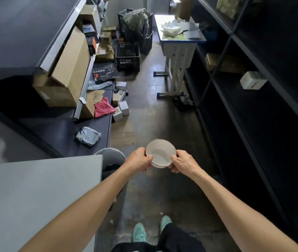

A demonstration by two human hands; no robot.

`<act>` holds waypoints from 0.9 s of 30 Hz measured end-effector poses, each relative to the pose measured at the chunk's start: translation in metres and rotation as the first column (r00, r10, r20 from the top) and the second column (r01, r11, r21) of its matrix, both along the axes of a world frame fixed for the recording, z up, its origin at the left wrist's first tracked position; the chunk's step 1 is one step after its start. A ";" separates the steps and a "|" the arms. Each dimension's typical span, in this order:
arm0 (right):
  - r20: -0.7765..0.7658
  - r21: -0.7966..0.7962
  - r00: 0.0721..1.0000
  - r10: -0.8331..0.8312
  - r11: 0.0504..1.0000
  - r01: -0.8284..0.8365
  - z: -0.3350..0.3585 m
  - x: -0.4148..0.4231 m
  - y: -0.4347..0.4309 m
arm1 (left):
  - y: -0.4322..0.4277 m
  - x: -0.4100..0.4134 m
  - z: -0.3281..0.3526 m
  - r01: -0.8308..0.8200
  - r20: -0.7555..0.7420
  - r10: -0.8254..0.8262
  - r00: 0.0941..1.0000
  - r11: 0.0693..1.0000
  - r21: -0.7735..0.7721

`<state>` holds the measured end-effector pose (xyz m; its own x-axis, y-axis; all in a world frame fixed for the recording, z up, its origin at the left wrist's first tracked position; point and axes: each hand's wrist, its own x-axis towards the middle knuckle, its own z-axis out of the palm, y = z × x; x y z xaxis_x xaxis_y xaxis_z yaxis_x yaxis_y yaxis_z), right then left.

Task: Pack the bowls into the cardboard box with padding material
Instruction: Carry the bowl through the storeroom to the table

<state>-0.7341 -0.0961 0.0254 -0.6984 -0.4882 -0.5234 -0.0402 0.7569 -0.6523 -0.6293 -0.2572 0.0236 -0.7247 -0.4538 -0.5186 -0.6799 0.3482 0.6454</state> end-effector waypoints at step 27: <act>0.067 -0.016 0.991 0.115 0.993 -0.114 -0.013 -0.354 -0.133 | -0.123 -0.334 -0.009 -0.063 0.044 0.062 0.997 0.998 0.031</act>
<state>-1.0880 -0.2291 0.0123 -0.6006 -0.5698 -0.5609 -0.0817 0.7416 -0.6659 -0.9631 -0.3799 0.0151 -0.6722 -0.4801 -0.5636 -0.7269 0.2836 0.6254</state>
